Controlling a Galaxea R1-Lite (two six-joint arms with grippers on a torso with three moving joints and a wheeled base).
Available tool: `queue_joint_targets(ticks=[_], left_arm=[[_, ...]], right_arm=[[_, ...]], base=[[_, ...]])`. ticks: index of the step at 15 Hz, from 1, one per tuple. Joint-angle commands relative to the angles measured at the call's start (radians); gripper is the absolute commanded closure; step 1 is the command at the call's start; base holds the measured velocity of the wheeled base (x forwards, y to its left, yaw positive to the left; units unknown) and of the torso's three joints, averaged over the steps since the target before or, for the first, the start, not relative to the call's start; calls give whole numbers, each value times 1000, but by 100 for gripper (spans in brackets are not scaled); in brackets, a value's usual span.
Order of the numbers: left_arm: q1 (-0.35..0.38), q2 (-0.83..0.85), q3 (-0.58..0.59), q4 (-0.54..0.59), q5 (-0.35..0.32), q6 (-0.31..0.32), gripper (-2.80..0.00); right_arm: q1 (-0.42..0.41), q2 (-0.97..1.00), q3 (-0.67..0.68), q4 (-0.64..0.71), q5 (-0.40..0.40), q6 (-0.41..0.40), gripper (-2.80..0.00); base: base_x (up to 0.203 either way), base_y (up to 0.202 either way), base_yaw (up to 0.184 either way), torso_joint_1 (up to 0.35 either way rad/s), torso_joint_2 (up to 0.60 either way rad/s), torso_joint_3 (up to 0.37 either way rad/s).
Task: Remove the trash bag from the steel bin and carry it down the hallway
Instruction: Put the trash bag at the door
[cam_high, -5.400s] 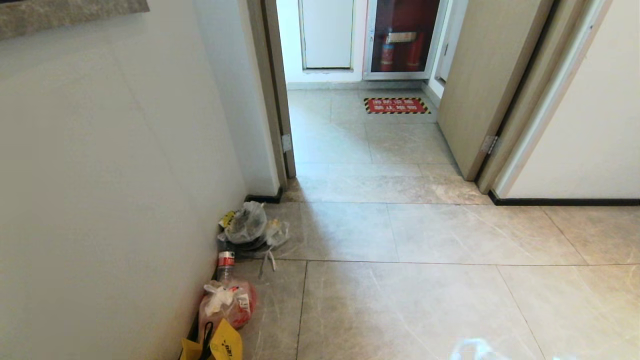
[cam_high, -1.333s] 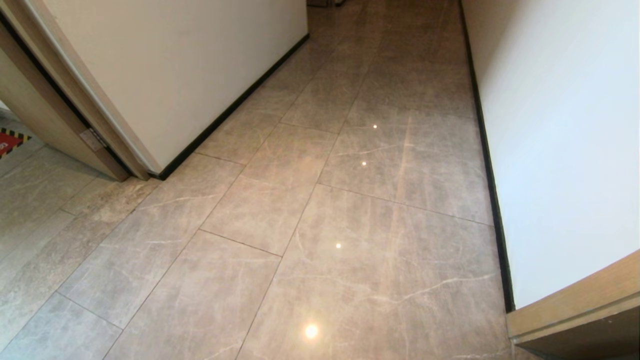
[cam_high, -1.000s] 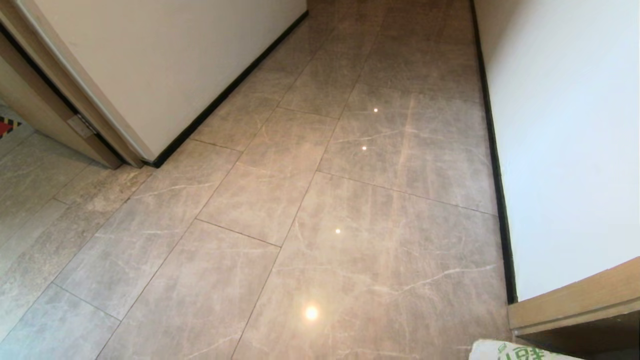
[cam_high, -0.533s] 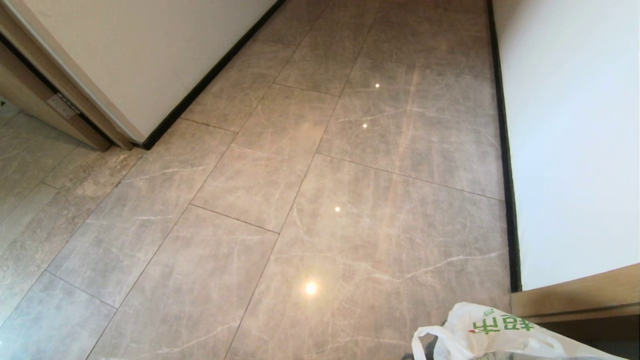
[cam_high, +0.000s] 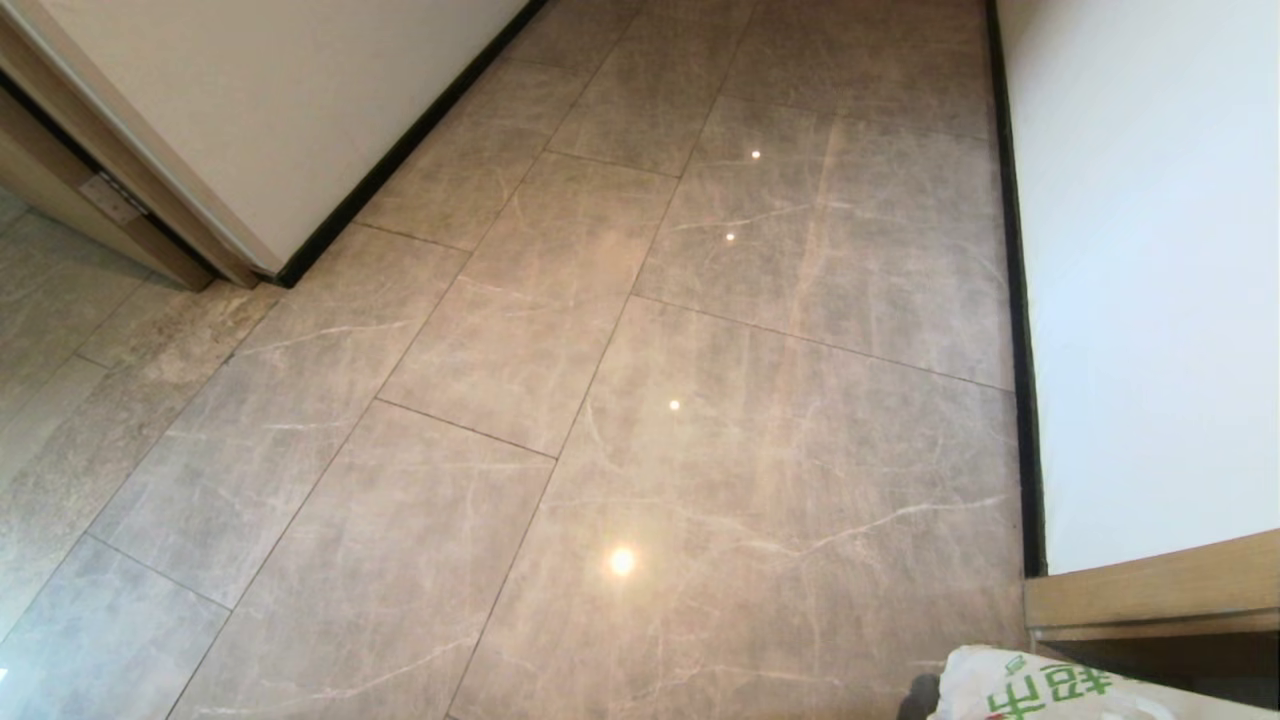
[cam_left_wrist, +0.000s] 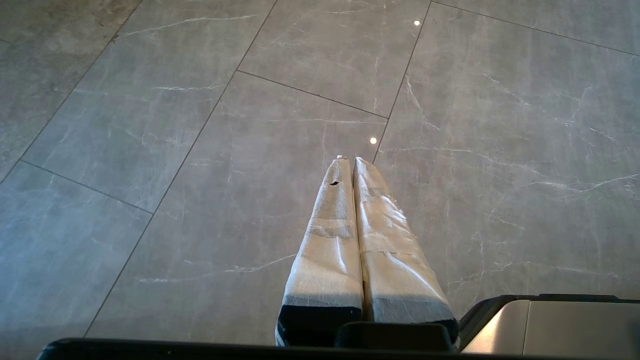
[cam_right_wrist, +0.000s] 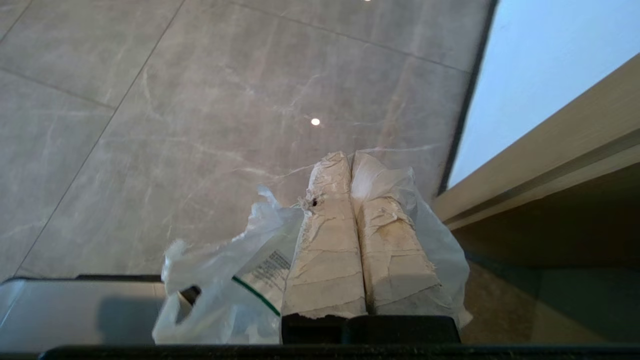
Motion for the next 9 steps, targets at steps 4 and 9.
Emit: queue_joint_targets(ticks=[4,9], left_arm=[[0,0,0,0,0,0,0],[0,0,0,0,0,0,0]], right_arm=[[-4,437,-332,205,-15,-8,0],[-4,801,-407,233,-39,-14,0]], base=[[0,0,0,0,0,0],[0,0,0,0,0,0]])
